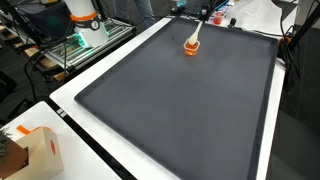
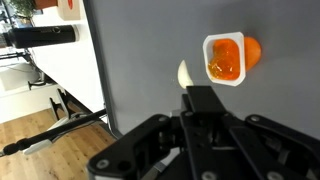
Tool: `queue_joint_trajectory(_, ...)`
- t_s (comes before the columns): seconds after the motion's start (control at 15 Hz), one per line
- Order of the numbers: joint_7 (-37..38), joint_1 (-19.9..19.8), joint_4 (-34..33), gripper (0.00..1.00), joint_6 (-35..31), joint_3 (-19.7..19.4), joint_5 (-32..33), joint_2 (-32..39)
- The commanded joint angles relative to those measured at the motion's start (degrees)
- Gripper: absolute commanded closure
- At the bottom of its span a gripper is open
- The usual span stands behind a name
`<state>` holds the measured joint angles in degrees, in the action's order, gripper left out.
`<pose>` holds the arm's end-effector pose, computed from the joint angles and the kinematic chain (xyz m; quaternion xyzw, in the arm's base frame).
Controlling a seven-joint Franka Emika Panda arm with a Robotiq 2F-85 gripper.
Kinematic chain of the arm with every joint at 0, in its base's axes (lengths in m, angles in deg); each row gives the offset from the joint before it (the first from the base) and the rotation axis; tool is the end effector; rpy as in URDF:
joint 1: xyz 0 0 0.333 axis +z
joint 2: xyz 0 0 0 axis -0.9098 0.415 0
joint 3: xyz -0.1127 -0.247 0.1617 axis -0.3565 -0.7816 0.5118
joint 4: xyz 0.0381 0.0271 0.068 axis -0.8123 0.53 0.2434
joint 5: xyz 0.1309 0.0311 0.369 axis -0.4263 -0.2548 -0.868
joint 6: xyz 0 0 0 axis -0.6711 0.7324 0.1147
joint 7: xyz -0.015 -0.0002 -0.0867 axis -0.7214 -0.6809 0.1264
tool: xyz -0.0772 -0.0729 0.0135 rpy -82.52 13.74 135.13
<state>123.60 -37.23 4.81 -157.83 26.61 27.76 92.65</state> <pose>0.5567 0.3266 0.2969 0.9135 -0.0223 0.0435 0.4039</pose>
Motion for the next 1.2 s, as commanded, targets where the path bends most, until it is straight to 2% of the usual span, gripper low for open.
queue_joint_trajectory(0.0, -4.28, -2.54, 1.81, 0.97, -3.84, 1.04, -3.77, -3.29)
queue_joint_trajectory(0.27, -9.36, -4.17, 2.94, 0.97, -7.77, 0.76, -7.68, -6.71)
queue_joint_trajectory(0.73, -20.86, -8.88, 7.35, 0.97, -13.69, -0.06, -19.45, -14.79)
queue_joint_trajectory(1.13, -31.42, -14.86, 16.66, 0.97, -25.93, -0.89, -30.28, -23.38)
